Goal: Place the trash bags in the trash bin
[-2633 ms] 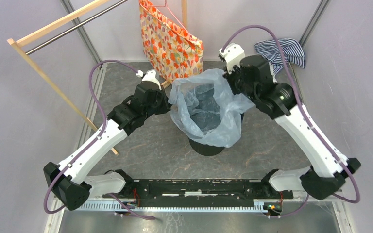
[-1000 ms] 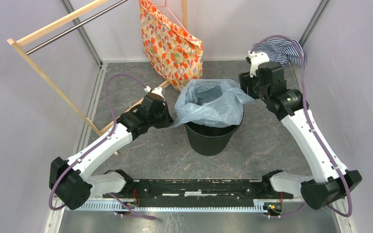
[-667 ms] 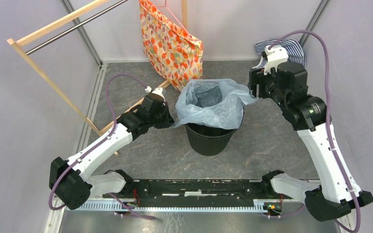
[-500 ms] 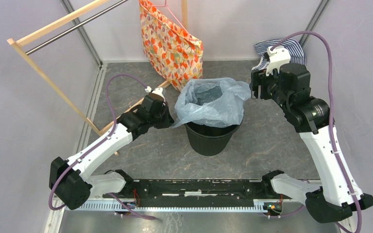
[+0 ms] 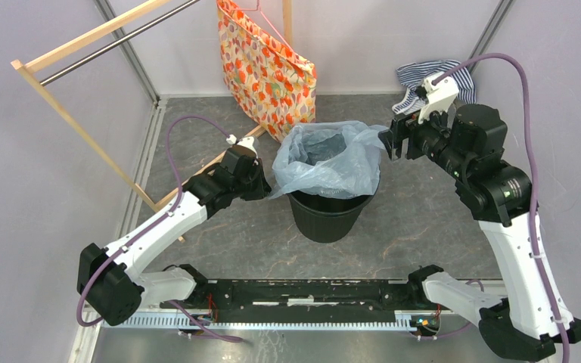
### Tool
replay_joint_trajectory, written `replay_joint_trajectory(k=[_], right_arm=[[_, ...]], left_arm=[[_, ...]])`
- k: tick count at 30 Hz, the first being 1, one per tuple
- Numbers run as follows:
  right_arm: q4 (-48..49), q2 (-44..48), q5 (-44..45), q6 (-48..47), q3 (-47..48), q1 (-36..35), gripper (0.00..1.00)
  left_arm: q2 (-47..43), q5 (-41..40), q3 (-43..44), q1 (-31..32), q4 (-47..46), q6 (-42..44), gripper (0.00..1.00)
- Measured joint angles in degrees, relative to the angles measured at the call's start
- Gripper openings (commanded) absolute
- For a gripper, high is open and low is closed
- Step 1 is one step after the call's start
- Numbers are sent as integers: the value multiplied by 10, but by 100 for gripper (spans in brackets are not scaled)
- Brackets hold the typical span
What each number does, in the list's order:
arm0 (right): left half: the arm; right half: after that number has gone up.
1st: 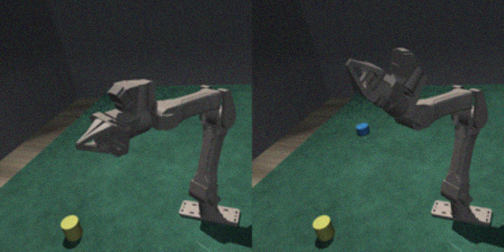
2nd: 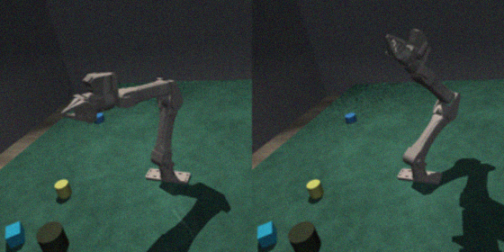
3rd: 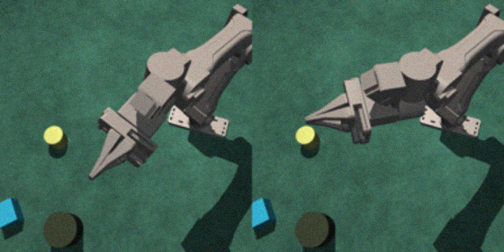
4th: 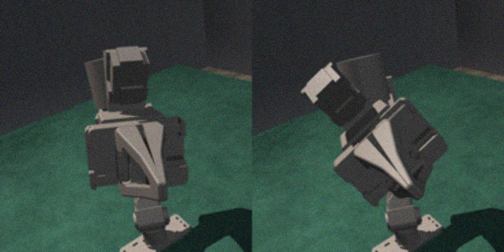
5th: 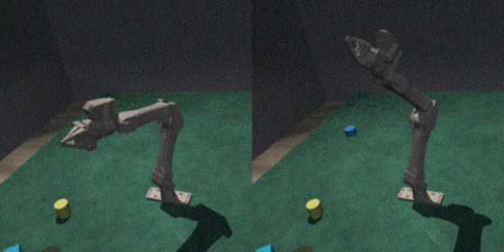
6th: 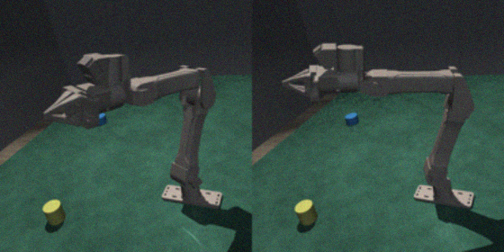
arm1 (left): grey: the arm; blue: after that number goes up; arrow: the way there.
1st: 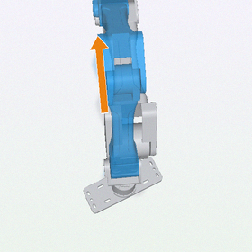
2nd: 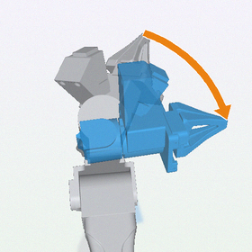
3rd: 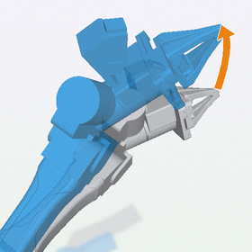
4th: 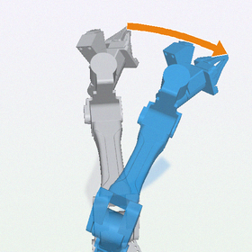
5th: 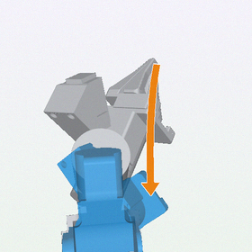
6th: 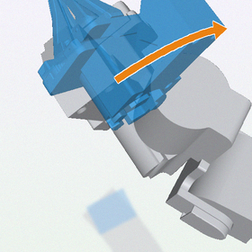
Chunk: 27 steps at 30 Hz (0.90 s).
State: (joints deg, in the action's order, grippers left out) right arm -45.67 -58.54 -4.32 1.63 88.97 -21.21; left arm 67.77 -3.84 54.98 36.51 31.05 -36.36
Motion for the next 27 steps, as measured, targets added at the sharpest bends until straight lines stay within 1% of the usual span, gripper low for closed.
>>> replay_joint_trajectory(k=[2, 6, 10, 13, 15, 16, 19, 23, 25, 27], right_arm=[[16, 4, -38, -11, -9, 0, 73], [40, 4, -76, -32, -41, 0, 74], [57, -5, -93, -49, -69, 0, 73], [68, -10, -104, -60, -78, 0, 72], [78, -10, -110, -63, -87, 0, 69], [83, -9, -112, -65, -96, 0, 66], [83, -7, -115, -69, -118, 0, 48], [73, -5, -113, -71, -127, 0, 16], [70, 2, -108, -67, -127, 0, 8], [68, 13, -106, -60, -127, 0, 3]], left_arm=[[0, 0, 0, 0, 0, 0, 2], [0, 0, 0, 0, 0, 0, 2], [0, 0, 0, 0, 0, 0, 2], [0, 0, 0, 0, 0, 0, 2], [0, 0, 0, 0, 0, 0, 2], [1, 0, 0, 0, 0, 0, 2], [2, 0, 2, 0, 0, 0, 2], [4, 2, 5, 0, -1, 0, 2], [4, 4, 6, 0, -2, 0, 2], [4, 8, 6, 0, -2, 0, 2]])
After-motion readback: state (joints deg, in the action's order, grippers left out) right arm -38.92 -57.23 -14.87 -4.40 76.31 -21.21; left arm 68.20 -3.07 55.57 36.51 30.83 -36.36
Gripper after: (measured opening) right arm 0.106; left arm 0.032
